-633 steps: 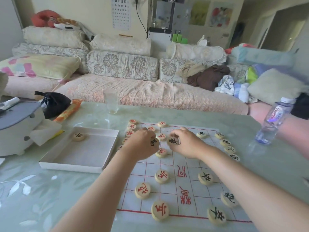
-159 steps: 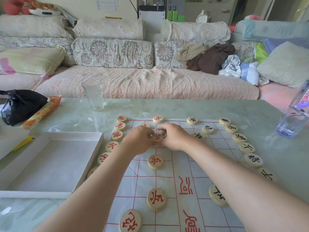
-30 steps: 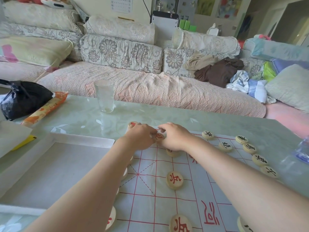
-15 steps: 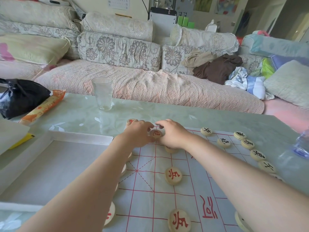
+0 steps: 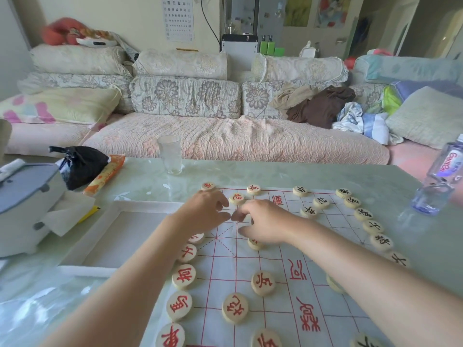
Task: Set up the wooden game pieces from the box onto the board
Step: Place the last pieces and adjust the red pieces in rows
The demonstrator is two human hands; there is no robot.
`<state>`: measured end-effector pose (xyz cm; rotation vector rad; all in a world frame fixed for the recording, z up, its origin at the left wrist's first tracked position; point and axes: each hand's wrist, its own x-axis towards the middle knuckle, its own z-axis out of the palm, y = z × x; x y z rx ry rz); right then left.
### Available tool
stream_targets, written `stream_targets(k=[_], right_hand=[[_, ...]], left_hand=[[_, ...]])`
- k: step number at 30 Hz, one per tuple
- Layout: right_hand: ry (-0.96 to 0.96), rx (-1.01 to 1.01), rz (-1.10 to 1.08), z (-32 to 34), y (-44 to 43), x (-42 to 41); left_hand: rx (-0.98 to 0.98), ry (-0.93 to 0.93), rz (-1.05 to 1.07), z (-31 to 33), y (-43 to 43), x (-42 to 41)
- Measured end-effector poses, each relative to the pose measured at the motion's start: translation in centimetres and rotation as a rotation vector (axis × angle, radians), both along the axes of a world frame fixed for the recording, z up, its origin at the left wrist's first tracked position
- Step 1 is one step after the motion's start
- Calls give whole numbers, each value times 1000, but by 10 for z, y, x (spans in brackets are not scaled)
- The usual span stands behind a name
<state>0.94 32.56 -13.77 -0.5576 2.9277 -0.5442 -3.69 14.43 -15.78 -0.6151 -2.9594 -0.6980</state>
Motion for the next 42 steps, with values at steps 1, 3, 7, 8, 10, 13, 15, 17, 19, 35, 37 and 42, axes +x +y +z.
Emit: stream_targets(k=[1,3,7,8,10,13,15,17,19,35,37,42], right_hand=[[-21,12,24,2,-2,13],[-75,25,59,4,-5,36],[-165,84,124,8,-11,76],[-175,112,127,8,-12,85],[-159,168,109,7,-15,100],[-21,297,80,1,-22,118],[33,375,37,-3,-27,126],[54,417,18,-7,-32,129],[78,425,33,-12,-34,129],[-41,258,-28,-19,-21,124],[-59,240,-15,-16,-19,122],[-100,199,6,-20,-19,122]], left_hand=[[6,-17,1,4,-2,15],[-3,-45,-4,6,-6,43],[-37,-5,-29,6,-18,97],[-52,14,-37,6,-20,109],[-86,69,-62,3,-24,131],[-79,95,-81,-6,-26,158],[-71,76,-82,-11,-25,168],[-83,68,-72,-13,-23,171],[-111,83,-67,-14,-24,171],[-199,76,-100,-24,-22,173],[-203,105,-96,-24,-22,174],[-214,123,-103,-29,-23,177]])
